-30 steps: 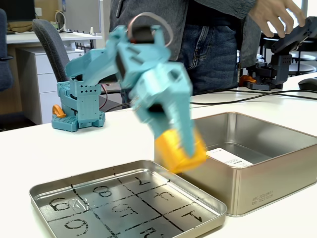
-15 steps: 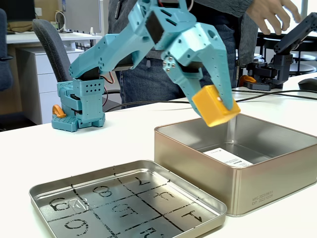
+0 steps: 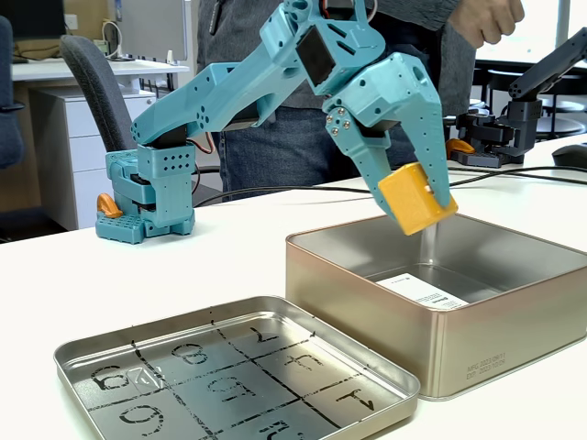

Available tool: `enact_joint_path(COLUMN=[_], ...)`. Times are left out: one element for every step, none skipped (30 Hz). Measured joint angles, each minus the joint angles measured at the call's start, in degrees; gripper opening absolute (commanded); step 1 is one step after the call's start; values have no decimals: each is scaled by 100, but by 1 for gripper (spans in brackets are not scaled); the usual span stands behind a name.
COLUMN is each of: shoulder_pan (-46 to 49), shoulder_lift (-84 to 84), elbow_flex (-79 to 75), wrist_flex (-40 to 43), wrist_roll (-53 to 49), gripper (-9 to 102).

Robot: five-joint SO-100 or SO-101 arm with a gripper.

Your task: Grasp a lego block and put it in the bin.

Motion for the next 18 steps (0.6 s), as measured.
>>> enact_joint_path(shoulder_pan=[-26, -88, -105, -167, -185, -202, -220, -237, -237, -237, -237, -237, -237, -237, -237, -237, -237, -272], shoulder_lift=[-9, -26, -44, -79, -114, -149, -229, -308, -360, -448, -519, -554, -633, -721, -800, -923, -1037, -1099], elbow_flex=[0, 0, 0, 0, 0, 0, 0, 0, 0, 0, 0, 0, 0, 0, 0, 0, 0, 9], wrist_flex=[0, 0, 0, 0, 0, 0, 0, 53, 70, 79, 79, 79, 79, 79, 79, 79, 79, 79], wrist_roll=[0, 0, 0, 0, -18, -35, -44, -44, -53, -97, -123, -123, -141, -149, -149, -193, -220, -220], gripper=[0, 0, 0, 0, 0, 0, 0, 0, 0, 0, 0, 0, 0, 0, 0, 0, 0, 0])
